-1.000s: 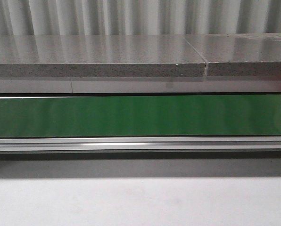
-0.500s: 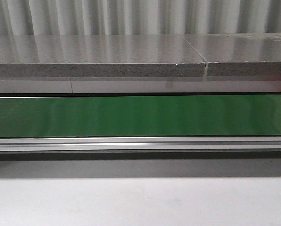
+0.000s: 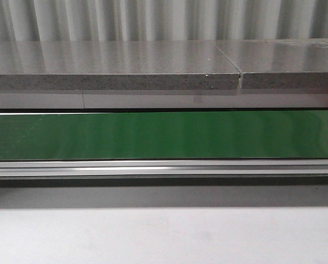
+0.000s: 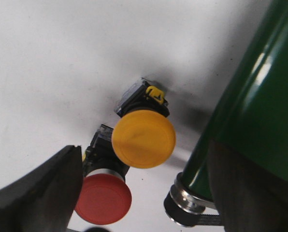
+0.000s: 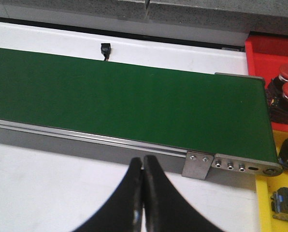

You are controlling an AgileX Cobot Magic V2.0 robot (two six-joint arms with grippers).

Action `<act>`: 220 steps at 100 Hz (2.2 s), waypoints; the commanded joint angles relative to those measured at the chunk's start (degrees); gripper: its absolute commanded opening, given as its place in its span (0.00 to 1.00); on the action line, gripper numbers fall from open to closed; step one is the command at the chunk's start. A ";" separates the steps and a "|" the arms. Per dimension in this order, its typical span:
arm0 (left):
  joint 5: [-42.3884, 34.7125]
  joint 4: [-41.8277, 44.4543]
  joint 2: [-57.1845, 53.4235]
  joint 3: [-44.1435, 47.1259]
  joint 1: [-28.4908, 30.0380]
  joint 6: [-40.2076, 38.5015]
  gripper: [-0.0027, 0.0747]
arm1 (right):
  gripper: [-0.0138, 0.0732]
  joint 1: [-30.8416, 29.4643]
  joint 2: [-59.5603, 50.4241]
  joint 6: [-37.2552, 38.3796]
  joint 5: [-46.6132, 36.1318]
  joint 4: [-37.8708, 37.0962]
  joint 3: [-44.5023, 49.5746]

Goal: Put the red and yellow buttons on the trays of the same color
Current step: 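Close the left gripper around a yellow push button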

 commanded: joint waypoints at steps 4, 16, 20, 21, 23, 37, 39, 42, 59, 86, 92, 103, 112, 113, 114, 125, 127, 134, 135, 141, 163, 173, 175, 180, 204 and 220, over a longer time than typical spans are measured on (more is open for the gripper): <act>1.88 0.15 -1.22 -1.79 0.23 -0.42 0.70 | 0.08 0.08 0.48 -0.37 -3.70 0.59 -1.54; 1.34 0.15 -0.26 -1.79 0.23 -0.42 0.70 | 0.08 0.08 0.48 -0.37 -3.70 0.59 -1.54; 1.05 0.15 0.04 -1.79 0.23 -0.42 0.70 | 0.08 0.08 0.48 -0.37 -3.70 0.59 -1.54; 1.05 0.15 0.18 -1.79 0.23 -0.42 0.70 | 0.08 0.08 0.48 -0.37 -3.70 0.59 -1.54; 1.05 0.15 0.32 -1.79 0.23 -0.42 0.70 | 0.08 0.08 0.48 -0.37 -3.70 0.59 -1.54; 1.05 -0.25 2.12 -2.07 0.33 -0.42 0.70 | 0.08 0.08 0.48 -0.37 -3.70 0.59 -1.54; 1.05 -0.23 2.30 -2.16 0.33 -0.42 0.70 | 0.08 0.08 0.48 -0.37 -3.74 0.59 -1.54; 1.05 -0.23 2.74 -2.16 0.33 -0.42 0.70 | 0.08 0.08 0.48 -0.37 -3.74 0.59 -1.54; 0.63 -0.27 3.66 -2.16 0.33 -0.42 0.69 | 0.08 0.08 0.48 -0.37 -3.74 0.59 -1.54; -0.08 -0.27 3.66 -2.16 0.33 -0.32 0.46 | 0.08 0.08 0.48 -0.37 -3.74 0.59 -1.54; -0.21 -0.27 3.66 -2.16 0.33 -0.18 0.42 | 0.08 0.08 0.48 -0.37 -3.74 0.59 -1.54; -0.36 -0.27 3.55 -2.16 0.33 -0.18 0.38 | 0.08 0.08 0.48 -0.37 -3.74 0.59 -1.54; -0.73 -0.27 2.85 -2.16 0.33 -0.18 0.37 | 0.08 0.08 0.48 -0.37 -3.74 0.59 -1.54; -0.87 -0.27 2.62 -2.16 0.33 -0.18 0.37 | 0.08 0.08 0.48 -0.37 -3.74 0.59 -1.54; -0.89 -0.27 2.60 -2.16 0.33 -0.08 0.37 | 0.08 0.08 0.48 -0.37 -3.74 0.59 -1.54; -1.50 -0.27 -0.24 -2.16 0.33 -0.09 0.37 | 0.08 0.08 0.48 -0.37 -3.74 0.59 -1.54; -1.50 -0.27 -0.91 -2.16 0.33 -0.09 0.37 | 0.08 0.08 0.48 -0.37 -3.74 0.59 -1.54; -1.61 -0.27 -3.25 -2.16 0.19 -0.09 0.37 | 0.08 0.08 0.48 -0.37 -3.74 0.59 -1.54; -1.61 -0.27 -3.48 -2.16 0.07 -0.09 0.37 | 0.08 0.08 0.48 -0.37 -3.74 0.59 -1.54; -1.49 -0.27 -5.44 -2.16 -0.19 -0.09 0.37 | 0.08 0.08 0.48 -0.37 -3.74 0.59 -1.54; -0.30 -0.16 -11.14 -2.16 -2.45 -0.09 0.37 | 0.08 0.08 0.48 -0.37 -3.74 0.59 -1.54; 0.53 -0.16 -12.36 -2.16 -4.23 0.31 0.37 | 0.08 0.08 0.48 -0.37 -3.74 0.59 -1.54; 0.61 -0.16 -12.41 -2.16 -4.66 0.31 0.37 | 0.08 0.08 0.48 -0.37 -3.74 0.59 -1.54; 0.74 -0.16 -12.41 -2.16 -5.81 0.31 0.37 | 0.08 0.08 0.48 -0.37 -3.74 0.59 -1.54; 0.00 -0.16 -12.07 -2.16 -9.67 0.64 0.37 | 0.08 0.08 0.48 -0.37 -3.74 0.59 -1.54; -0.55 -0.66 -11.13 -2.16 -9.67 1.49 0.37 | 0.08 0.08 0.48 -0.37 -3.74 0.59 -1.54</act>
